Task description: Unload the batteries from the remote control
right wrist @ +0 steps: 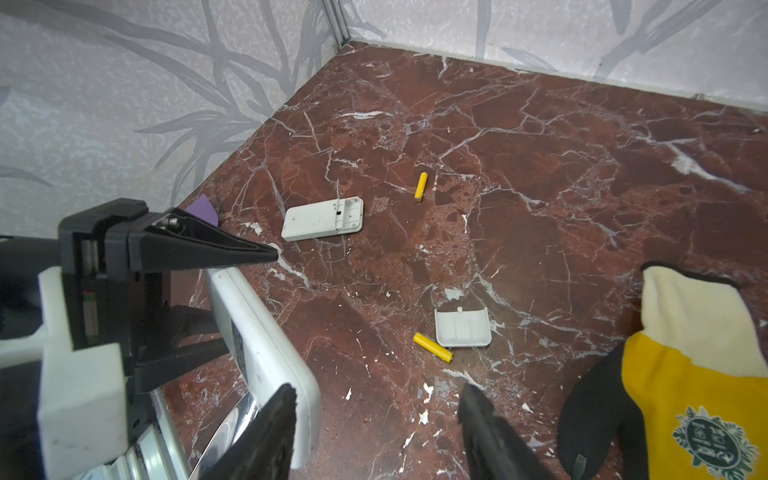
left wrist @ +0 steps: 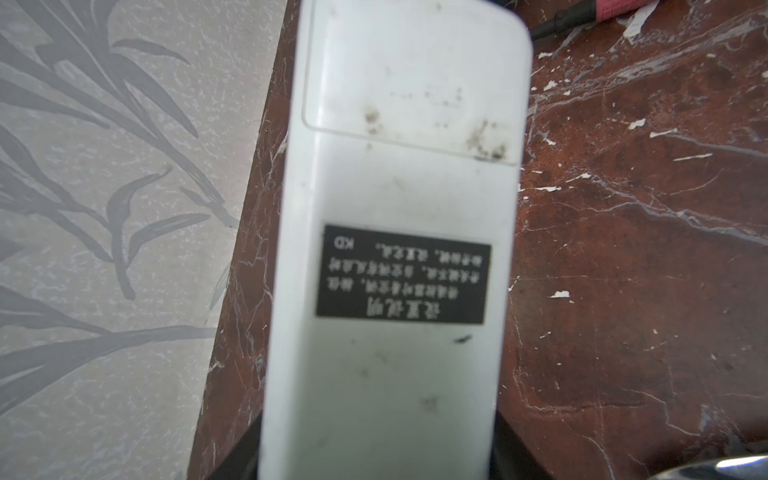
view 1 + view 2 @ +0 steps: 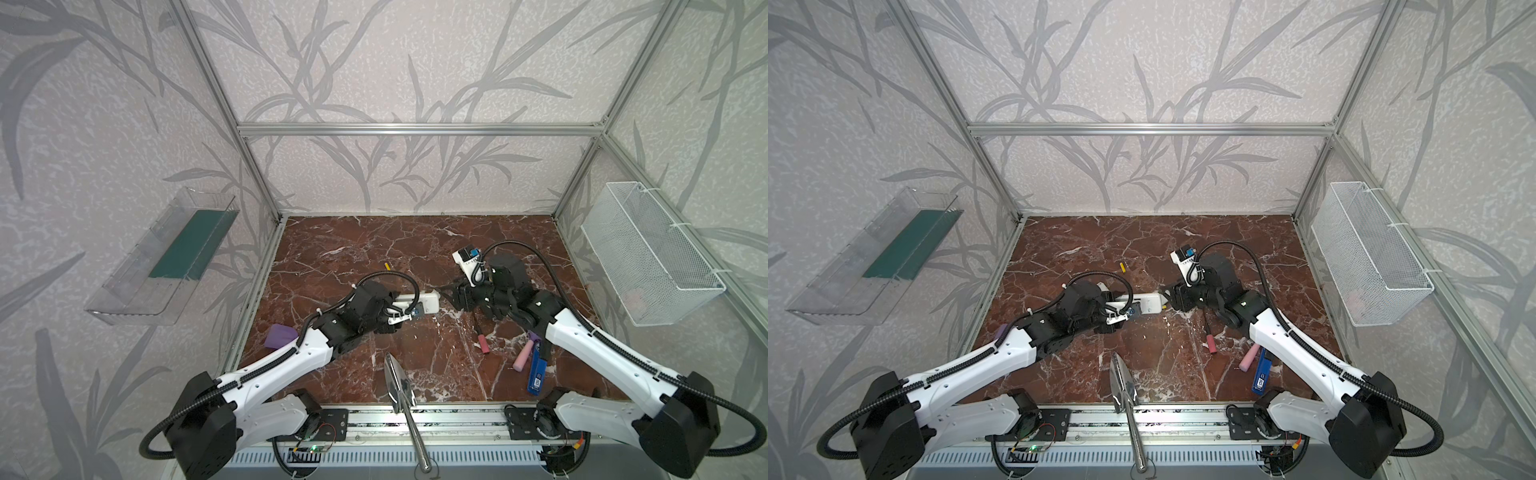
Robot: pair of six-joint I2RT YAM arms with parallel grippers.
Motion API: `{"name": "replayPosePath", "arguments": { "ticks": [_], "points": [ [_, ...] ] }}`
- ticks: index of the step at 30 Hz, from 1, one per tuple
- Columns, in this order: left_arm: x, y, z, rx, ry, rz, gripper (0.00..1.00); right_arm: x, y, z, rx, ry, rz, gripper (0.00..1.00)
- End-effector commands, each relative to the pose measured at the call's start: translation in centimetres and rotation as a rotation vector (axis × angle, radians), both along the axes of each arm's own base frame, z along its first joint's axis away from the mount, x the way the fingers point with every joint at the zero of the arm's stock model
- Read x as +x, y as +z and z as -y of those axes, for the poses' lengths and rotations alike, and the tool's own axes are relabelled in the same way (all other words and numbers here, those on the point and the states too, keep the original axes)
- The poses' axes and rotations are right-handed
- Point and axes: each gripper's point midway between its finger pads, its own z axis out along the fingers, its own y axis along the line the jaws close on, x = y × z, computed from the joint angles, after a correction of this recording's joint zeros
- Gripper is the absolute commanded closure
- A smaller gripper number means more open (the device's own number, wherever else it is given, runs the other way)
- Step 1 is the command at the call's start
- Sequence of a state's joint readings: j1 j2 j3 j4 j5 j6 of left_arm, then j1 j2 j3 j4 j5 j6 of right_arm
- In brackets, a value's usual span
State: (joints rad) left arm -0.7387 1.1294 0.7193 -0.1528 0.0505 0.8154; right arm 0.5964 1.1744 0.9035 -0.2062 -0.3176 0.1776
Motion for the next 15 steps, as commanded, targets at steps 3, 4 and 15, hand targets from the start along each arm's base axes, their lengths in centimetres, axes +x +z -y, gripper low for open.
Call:
{"name": "replayPosePath", "arguments": {
  "ticks": [3, 4, 15],
  "points": [
    [-0.6, 0.3, 0.7, -0.058, 0.008, -0.092, 0.66, -1.8, -0.5, -1.6, 0.091, 0.106, -0.060, 0.42],
    [-0.7, 0.2, 0.8, -0.055, 0.006, -0.102, 0.66, -2.0, -0.5, -1.9, 0.111, 0.120, -0.062, 0.42],
    [-0.2, 0.4, 1.3, -0.094, 0.011, -0.095, 0.66, -2.0, -1.6, -3.0, 0.158, 0.151, -0.119, 0.51]
  ]
}}
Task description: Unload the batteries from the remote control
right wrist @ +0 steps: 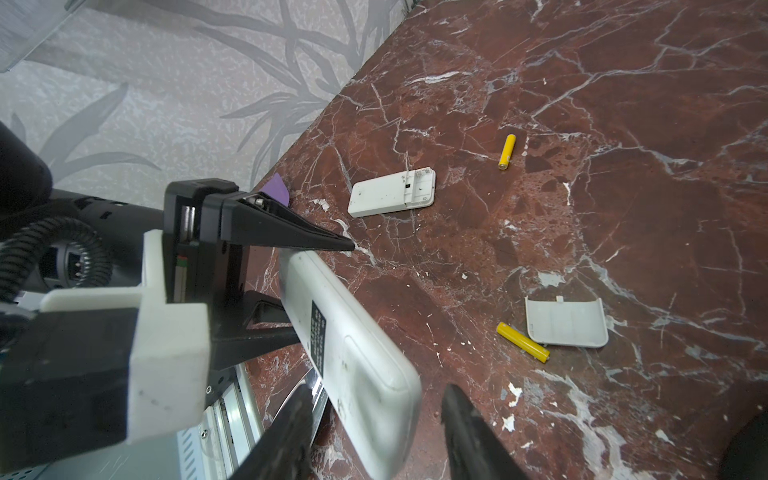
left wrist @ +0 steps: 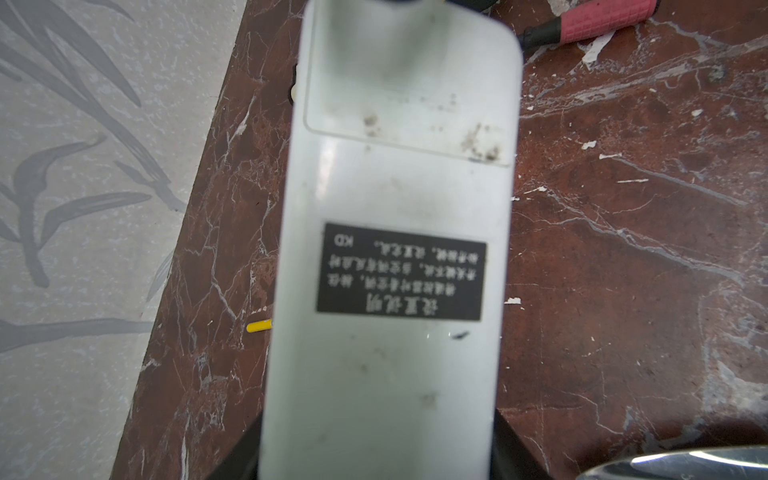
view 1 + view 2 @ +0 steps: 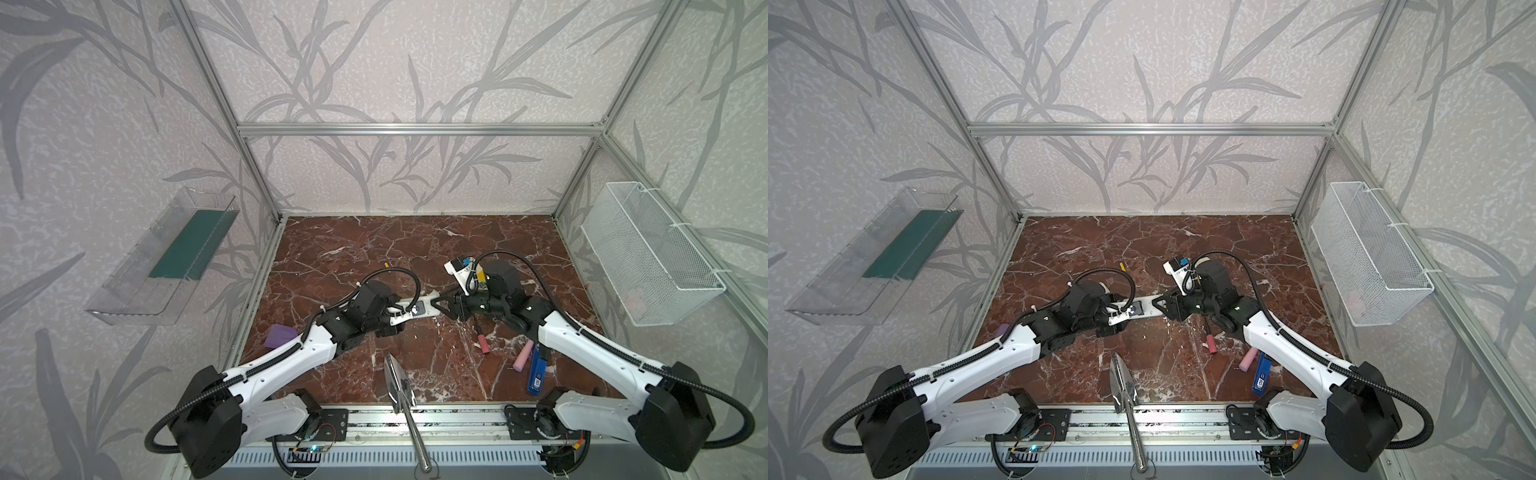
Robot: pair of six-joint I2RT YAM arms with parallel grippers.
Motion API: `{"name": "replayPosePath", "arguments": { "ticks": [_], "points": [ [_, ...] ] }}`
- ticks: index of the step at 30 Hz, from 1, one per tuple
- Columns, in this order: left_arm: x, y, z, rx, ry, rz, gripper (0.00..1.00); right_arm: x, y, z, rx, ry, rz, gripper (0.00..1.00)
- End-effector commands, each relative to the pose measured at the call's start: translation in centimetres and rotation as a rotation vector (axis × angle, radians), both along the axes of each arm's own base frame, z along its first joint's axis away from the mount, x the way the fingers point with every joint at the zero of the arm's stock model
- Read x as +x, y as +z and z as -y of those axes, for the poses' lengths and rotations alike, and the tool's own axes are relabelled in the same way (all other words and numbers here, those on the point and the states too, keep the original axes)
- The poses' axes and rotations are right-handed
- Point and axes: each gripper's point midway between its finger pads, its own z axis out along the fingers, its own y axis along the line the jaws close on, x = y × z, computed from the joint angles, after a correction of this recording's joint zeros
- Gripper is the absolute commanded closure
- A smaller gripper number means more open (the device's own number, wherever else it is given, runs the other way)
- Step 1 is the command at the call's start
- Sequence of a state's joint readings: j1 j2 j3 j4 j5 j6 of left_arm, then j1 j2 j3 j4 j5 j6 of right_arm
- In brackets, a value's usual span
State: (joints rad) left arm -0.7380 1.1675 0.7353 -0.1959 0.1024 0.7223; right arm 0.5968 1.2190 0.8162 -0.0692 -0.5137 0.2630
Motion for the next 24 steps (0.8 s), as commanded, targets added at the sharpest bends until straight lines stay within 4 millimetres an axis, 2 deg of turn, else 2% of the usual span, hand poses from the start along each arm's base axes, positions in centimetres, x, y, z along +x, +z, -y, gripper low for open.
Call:
{"name": "replayPosePath", "arguments": {
  "ticks": [1, 11, 19, 24],
  "points": [
    [0.5, 1.8, 0.9, -0.065, -0.005, 0.027, 0.66, 0.1, 0.3, -0.7, 0.033, 0.023, -0.003, 0.52],
    [0.9, 2.5, 1.1, -0.109, 0.003, 0.051, 0.66, 0.1, -0.5, -1.6, 0.026, 0.046, -0.021, 0.62],
    [0.9, 2.6, 1.1, -0.141, 0.000, 0.059, 0.68, 0.2, -0.4, -0.8, -0.009, 0.010, 0.009, 0.75],
    [0.7, 2.6, 1.1, -0.166, -0.006, 0.058, 0.69, 0.1, -0.2, -0.5, -0.017, 0.008, 0.019, 0.73]
  ]
}}
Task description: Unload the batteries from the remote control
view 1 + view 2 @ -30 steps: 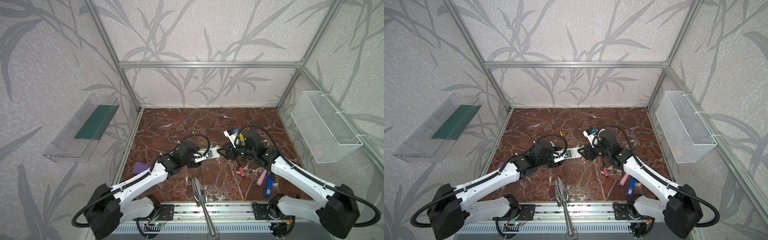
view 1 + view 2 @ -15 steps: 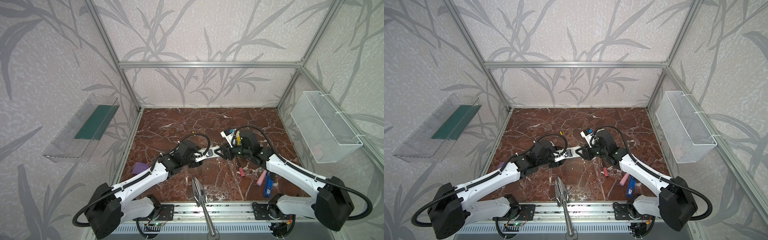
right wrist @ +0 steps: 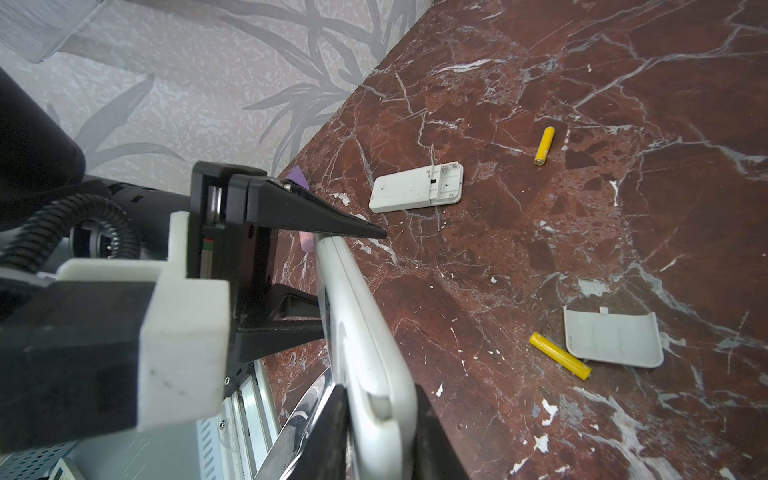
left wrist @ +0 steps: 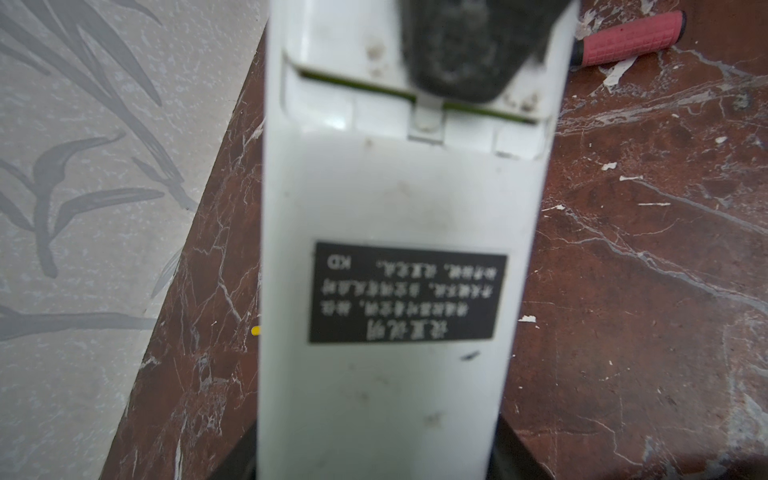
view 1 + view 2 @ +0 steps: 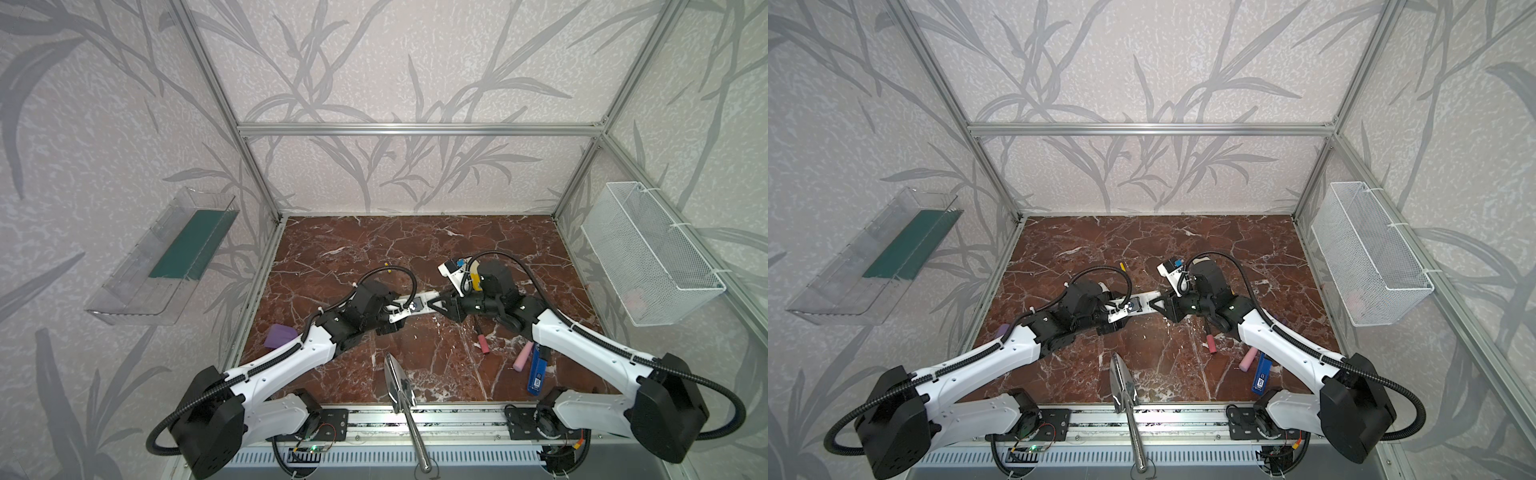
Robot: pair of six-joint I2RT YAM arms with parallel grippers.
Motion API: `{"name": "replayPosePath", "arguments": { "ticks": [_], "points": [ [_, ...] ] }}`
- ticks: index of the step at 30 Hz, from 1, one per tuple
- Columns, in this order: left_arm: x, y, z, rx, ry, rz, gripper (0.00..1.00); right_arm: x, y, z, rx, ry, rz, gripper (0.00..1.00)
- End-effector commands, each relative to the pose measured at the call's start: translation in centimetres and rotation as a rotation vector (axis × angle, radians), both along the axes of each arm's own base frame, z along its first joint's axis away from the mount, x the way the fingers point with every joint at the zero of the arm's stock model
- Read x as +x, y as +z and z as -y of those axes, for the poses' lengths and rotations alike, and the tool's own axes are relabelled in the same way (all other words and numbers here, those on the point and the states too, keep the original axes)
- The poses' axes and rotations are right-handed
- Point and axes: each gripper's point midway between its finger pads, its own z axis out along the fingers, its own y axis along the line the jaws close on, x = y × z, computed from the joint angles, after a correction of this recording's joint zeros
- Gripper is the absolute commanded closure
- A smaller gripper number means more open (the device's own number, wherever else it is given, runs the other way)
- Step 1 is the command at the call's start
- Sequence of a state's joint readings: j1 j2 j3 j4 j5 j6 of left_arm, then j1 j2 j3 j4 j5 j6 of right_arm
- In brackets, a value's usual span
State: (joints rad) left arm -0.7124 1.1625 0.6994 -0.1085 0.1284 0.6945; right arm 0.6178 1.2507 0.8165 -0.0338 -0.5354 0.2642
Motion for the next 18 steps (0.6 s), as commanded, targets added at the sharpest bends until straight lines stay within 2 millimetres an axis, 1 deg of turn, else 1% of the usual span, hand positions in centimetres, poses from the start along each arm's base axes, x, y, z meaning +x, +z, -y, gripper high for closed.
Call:
{"name": "replayPosePath", "arguments": {
  "ticks": [1, 3, 6, 12, 18],
  "points": [
    [0.0, 2.4, 1.0, -0.105, -0.026, 0.044, 0.70, 0.4, 0.3, 0.5, -0.020, -0.026, 0.025, 0.71],
    [0.0, 2.4, 1.1, -0.110, -0.028, 0.040, 0.70, 0.5, 0.6, 0.4, -0.012, -0.029, 0.023, 0.65],
    [-0.1, 2.4, 1.2, -0.117, -0.029, 0.033, 0.70, 0.7, 0.8, 0.4, -0.007, -0.038, 0.026, 0.60],
    [-0.2, 2.0, 1.1, -0.110, -0.029, 0.013, 0.71, 1.0, 0.9, 0.5, -0.005, -0.058, 0.035, 0.54],
    [-0.3, 1.3, 0.9, -0.091, -0.025, -0.010, 0.71, 1.0, 1.8, 0.6, 0.013, -0.062, 0.054, 0.46]
  ]
}}
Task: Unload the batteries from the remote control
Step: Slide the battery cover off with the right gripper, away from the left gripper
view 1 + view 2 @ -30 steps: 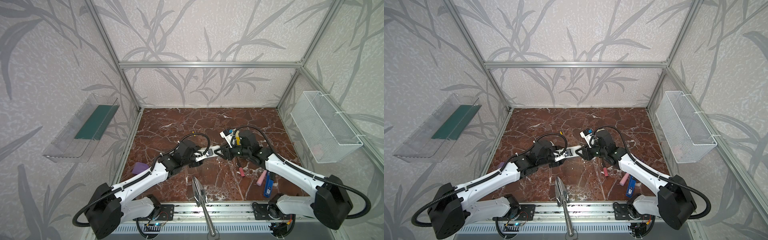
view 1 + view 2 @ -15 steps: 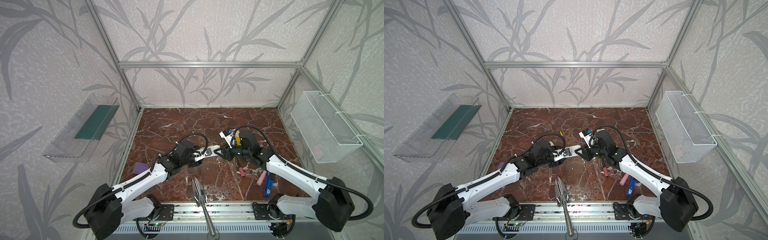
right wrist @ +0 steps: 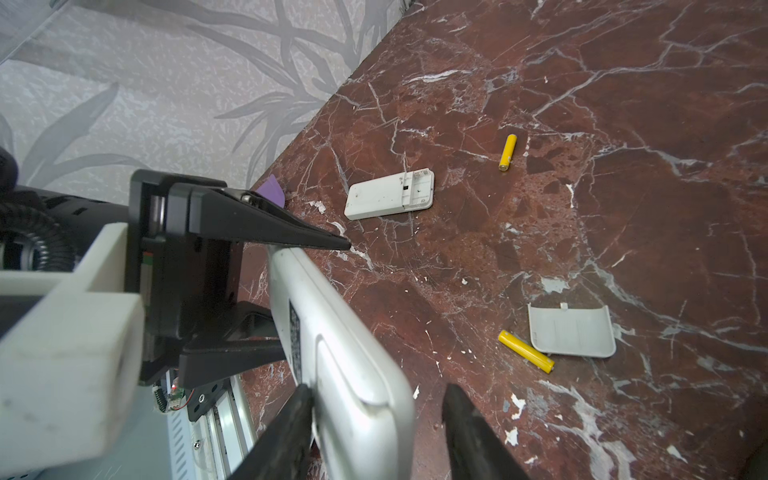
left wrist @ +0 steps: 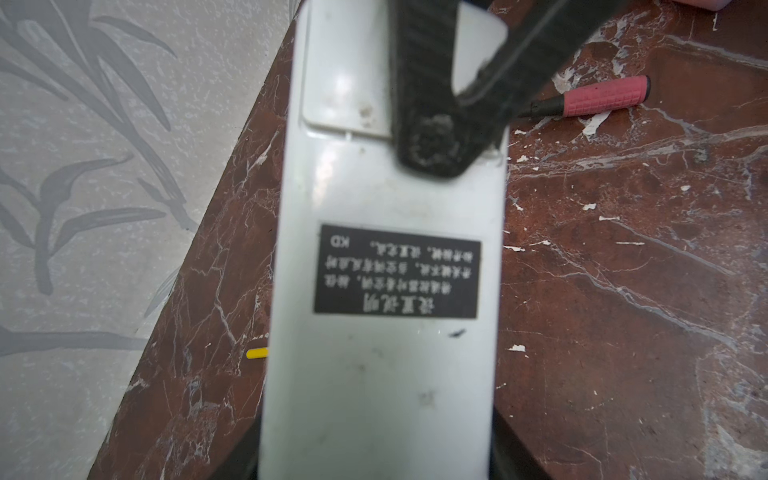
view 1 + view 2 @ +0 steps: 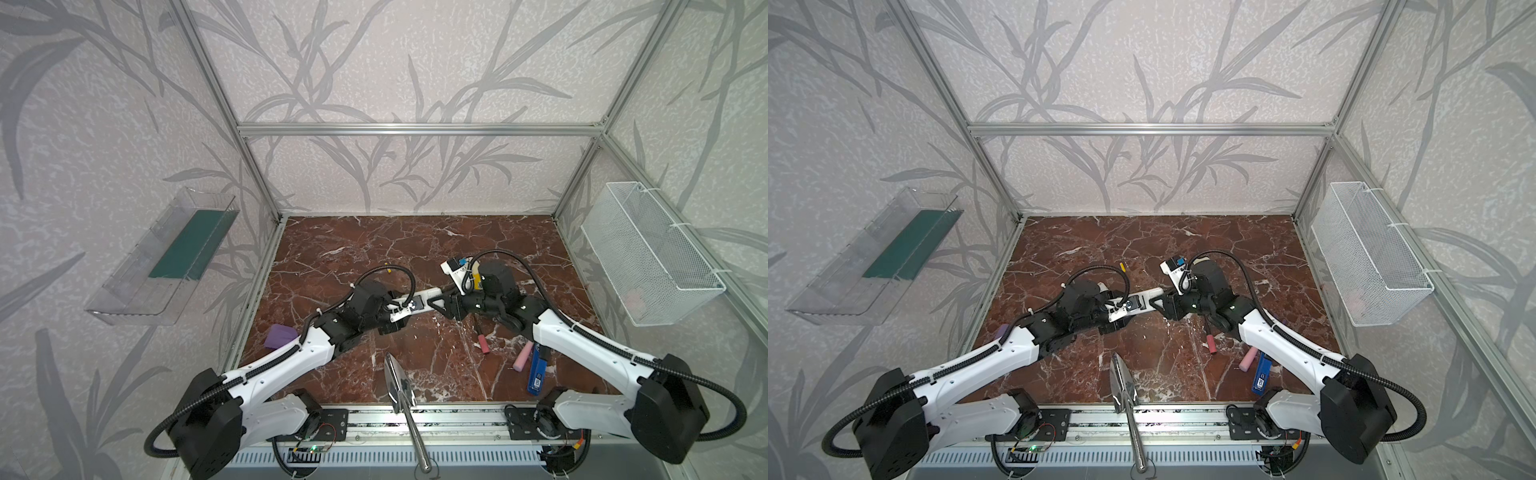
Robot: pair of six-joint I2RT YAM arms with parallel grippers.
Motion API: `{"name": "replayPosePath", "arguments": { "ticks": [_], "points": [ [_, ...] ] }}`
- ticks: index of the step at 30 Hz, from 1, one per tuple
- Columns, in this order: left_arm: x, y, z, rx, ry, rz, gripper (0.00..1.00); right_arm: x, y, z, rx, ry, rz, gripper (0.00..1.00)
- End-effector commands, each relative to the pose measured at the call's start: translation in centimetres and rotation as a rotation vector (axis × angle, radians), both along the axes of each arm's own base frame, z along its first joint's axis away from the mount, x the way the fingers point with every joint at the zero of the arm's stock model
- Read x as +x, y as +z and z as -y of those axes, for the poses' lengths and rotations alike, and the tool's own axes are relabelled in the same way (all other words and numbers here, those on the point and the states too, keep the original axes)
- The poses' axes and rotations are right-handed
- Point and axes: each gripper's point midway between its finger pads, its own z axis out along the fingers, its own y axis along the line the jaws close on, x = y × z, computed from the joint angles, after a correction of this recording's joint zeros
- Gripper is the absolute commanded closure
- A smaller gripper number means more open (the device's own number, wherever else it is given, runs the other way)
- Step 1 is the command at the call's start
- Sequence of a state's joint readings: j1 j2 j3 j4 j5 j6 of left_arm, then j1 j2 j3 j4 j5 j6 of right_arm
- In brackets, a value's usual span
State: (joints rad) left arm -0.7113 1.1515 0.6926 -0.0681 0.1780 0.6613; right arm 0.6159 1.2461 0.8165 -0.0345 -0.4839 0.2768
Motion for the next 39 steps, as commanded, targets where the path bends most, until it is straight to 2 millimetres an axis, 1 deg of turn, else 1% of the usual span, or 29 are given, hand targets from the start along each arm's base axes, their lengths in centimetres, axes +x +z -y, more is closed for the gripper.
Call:
{"name": "replayPosePath", "arguments": {
  "ticks": [1, 7, 12, 14, 22, 31, 39],
  "points": [
    [0.0, 0.2, 0.0, -0.017, -0.002, -0.008, 0.71, 0.2, 1.9, 0.1, 0.028, -0.010, 0.048, 0.45],
    [-0.2, -0.4, -0.1, -0.003, -0.001, -0.035, 0.71, 0.1, 2.6, 0.4, 0.026, -0.020, 0.065, 0.42],
    [-0.2, -0.5, -0.2, -0.003, 0.004, -0.045, 0.71, -0.1, 2.9, 0.7, 0.018, -0.019, 0.074, 0.42],
    [-0.2, -0.5, -0.2, -0.005, 0.006, -0.048, 0.71, -0.1, 2.7, 0.7, 0.012, -0.021, 0.071, 0.44],
    [-0.2, -0.3, -0.2, -0.017, 0.007, -0.051, 0.71, -0.1, 1.6, 0.7, -0.006, -0.021, 0.050, 0.55],
    [-0.1, 0.3, -0.1, -0.046, 0.009, -0.042, 0.71, -0.2, 1.2, 0.5, -0.001, -0.010, 0.037, 0.62],
    [-0.1, 0.5, -0.2, -0.064, 0.013, -0.041, 0.71, -0.1, 1.1, 0.8, -0.009, -0.028, 0.042, 0.72]
  ]
}}
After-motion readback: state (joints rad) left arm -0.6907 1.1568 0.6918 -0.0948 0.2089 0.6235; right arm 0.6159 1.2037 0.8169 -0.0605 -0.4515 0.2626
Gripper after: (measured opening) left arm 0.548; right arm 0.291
